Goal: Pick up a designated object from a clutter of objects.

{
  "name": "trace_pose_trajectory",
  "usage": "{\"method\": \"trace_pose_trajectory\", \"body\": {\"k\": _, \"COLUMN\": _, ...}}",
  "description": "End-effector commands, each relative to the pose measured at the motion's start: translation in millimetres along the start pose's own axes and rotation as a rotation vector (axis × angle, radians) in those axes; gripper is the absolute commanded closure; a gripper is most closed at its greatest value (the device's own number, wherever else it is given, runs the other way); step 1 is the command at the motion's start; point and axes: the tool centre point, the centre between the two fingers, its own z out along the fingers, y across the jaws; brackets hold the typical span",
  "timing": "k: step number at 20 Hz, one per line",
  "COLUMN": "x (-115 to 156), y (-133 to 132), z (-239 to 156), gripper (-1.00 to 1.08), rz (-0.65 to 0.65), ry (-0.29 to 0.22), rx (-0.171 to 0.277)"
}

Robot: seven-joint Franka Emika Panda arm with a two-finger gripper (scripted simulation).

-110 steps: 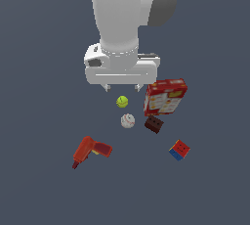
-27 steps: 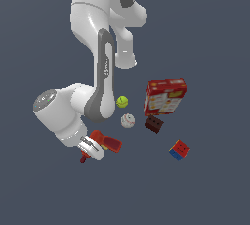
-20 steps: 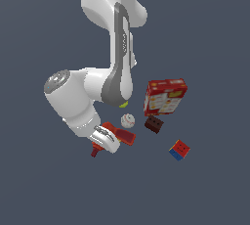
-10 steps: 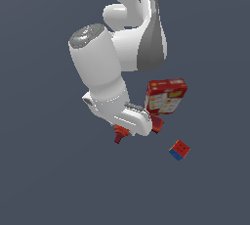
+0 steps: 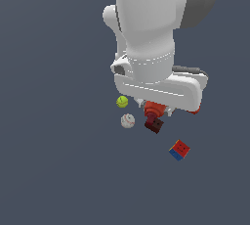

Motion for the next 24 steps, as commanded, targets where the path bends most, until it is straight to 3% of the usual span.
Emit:
{"method": "trace_pose_trajectory", "body": {"k": 1, "x": -13, "y": -23, "z": -21, "gripper": 1.08, "rz": 0.000, "ry": 0.004, "rx": 0.002}}
{"method": "trace_pose_trajectory", "body": {"k": 12, "x": -53, "y": -97, "z": -80, "gripper": 1.08, "rz": 0.000, "ry": 0.003, "rx": 0.003}}
{"method": "trace_pose_trajectory", "body": {"k": 24, "x": -60, "y": -112, "z": -90, "gripper": 1.08, "rz": -0.002, "ry": 0.002, "rx": 0.003}}
